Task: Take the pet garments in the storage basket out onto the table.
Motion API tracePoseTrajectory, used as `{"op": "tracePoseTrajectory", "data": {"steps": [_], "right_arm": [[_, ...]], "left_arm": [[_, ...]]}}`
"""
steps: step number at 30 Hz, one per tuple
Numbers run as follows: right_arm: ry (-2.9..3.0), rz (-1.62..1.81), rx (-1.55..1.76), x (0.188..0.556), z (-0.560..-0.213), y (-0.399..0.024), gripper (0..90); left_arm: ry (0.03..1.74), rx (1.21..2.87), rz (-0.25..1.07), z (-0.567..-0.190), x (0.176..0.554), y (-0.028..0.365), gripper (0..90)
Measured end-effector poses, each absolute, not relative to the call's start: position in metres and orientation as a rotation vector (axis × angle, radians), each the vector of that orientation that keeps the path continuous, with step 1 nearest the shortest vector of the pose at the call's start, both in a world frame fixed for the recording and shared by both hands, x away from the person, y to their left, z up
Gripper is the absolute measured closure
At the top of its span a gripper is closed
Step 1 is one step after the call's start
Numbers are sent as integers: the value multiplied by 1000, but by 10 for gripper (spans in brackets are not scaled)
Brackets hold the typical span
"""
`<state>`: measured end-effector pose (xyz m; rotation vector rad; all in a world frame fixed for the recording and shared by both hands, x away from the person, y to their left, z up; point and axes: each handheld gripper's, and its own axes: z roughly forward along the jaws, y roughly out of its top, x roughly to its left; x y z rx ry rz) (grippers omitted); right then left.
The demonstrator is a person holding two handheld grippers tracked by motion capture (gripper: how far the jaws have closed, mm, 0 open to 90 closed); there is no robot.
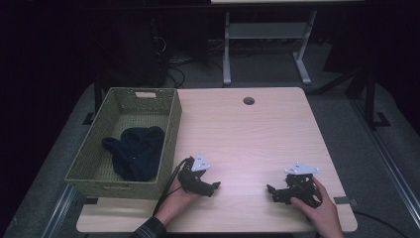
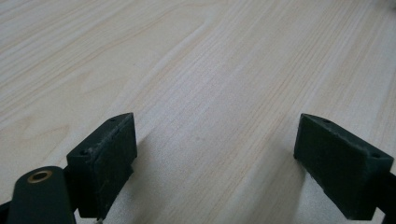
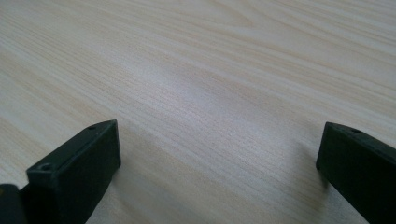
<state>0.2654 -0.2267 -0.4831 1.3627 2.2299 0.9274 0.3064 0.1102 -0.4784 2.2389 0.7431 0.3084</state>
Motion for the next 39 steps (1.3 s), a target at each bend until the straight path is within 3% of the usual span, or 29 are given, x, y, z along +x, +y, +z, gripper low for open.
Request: {"op": "tracePoseTrajectory", "data": {"steps": [39], "right_arm": [[2232,926,1359,266,-483,-227,0]], "left_arm": [[757,2296,260,-459,307,105,138]]}}
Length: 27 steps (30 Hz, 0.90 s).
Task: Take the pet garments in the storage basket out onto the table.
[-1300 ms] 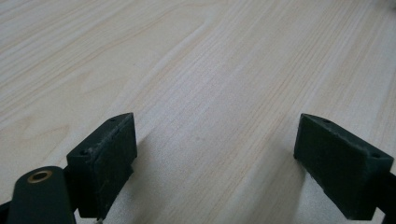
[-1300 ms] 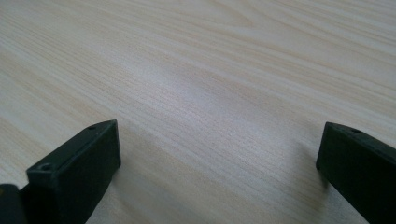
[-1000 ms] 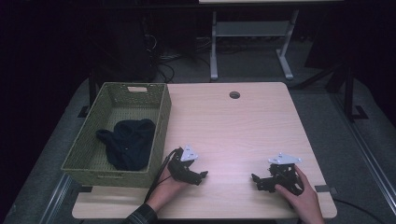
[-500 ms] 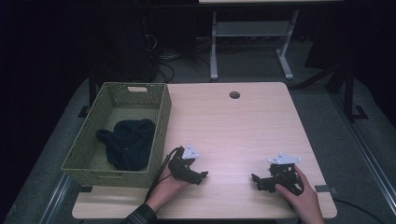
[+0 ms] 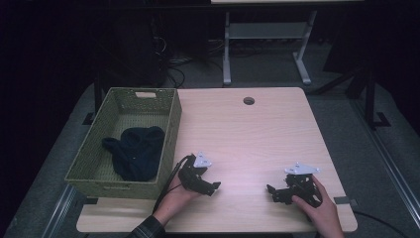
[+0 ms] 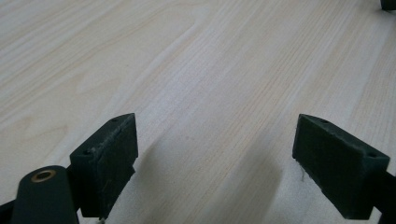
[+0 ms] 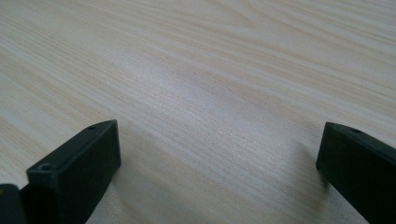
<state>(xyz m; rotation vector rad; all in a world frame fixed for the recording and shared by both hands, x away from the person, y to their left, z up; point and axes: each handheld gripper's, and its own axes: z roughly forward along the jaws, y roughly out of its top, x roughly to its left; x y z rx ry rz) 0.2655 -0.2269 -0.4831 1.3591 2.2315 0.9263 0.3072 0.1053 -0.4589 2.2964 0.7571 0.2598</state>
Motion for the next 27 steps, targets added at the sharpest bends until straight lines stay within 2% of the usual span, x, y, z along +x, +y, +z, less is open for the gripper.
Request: {"op": "tracePoseTrajectory", "data": {"steps": [27], "right_arm": [[2229,928,1364,265,-483,-227,0]], "left_arm": [[762,2307,274,-435,313,107,139]]}}
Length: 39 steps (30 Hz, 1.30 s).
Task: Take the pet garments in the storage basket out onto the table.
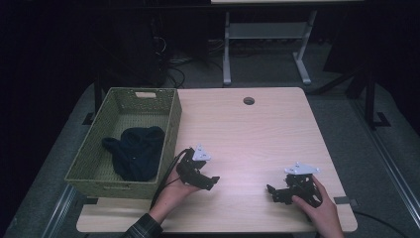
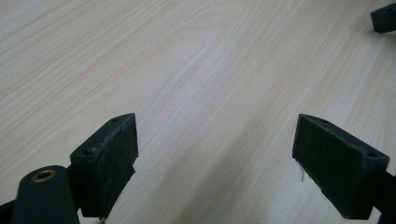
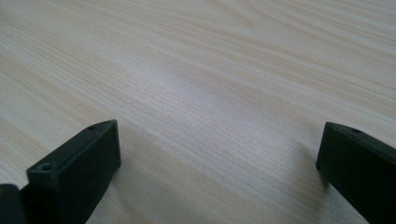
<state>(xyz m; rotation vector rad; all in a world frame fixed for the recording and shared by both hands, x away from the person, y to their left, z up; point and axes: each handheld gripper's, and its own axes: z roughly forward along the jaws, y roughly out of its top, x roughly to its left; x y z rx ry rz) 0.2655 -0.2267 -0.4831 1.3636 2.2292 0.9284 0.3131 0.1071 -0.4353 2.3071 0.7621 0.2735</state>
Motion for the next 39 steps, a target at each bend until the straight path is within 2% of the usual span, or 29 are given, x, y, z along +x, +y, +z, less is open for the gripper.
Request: {"op": "tracePoseTrajectory", "data": {"steps": [39], "right_arm": [[2231,926,1361,266,-483,-227,0]], "left_arm": [[724,2321,276,-393,325,107,141]]}}
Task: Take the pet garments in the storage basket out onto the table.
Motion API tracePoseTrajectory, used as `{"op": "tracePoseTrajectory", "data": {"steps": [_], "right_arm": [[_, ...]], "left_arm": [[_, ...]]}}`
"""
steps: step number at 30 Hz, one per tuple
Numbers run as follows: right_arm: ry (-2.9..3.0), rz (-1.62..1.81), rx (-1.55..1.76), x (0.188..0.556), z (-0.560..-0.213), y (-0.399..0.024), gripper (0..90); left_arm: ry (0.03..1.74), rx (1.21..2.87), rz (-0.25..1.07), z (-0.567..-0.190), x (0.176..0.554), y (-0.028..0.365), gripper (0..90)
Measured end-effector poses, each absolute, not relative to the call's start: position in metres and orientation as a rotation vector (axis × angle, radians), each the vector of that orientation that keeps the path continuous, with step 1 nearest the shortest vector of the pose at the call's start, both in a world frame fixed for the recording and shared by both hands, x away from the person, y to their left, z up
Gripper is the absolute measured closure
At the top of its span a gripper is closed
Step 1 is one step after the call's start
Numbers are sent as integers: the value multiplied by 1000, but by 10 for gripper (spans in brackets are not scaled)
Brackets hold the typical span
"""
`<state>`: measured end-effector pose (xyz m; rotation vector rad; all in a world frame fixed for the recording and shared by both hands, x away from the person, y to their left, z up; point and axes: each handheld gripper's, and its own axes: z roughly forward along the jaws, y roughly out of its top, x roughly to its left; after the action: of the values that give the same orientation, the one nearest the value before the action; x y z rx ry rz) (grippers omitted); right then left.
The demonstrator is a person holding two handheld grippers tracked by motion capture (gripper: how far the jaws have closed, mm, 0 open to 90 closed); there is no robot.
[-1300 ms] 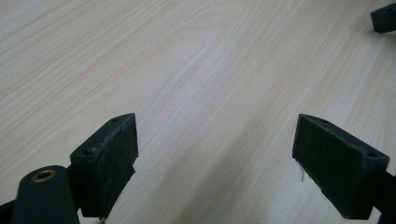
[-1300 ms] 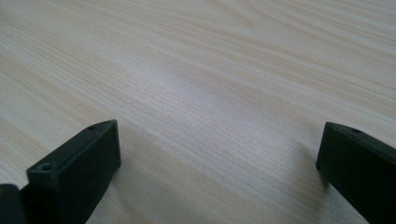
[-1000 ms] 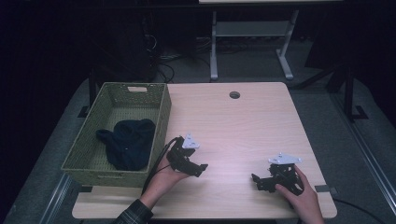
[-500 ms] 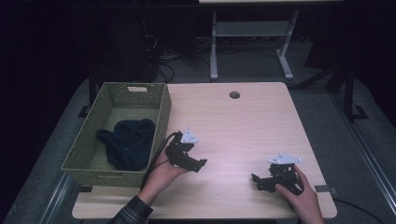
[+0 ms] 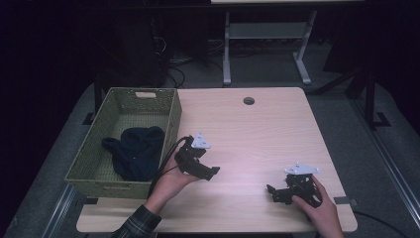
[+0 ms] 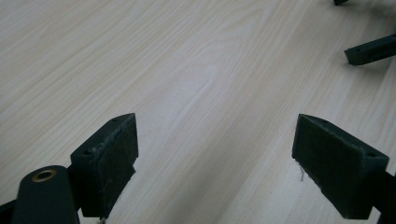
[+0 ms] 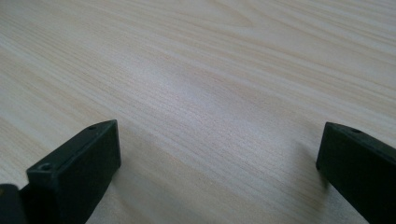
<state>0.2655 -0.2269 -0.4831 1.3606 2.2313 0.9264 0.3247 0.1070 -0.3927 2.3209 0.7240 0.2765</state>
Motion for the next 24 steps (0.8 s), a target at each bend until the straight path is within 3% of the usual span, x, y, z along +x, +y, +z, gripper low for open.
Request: {"op": "tracePoseTrajectory", "data": {"steps": [24], "right_arm": [[2230,926,1363,265,-483,-227,0]], "left_arm": [[705,2288,255,-356,337,117,141]]}}
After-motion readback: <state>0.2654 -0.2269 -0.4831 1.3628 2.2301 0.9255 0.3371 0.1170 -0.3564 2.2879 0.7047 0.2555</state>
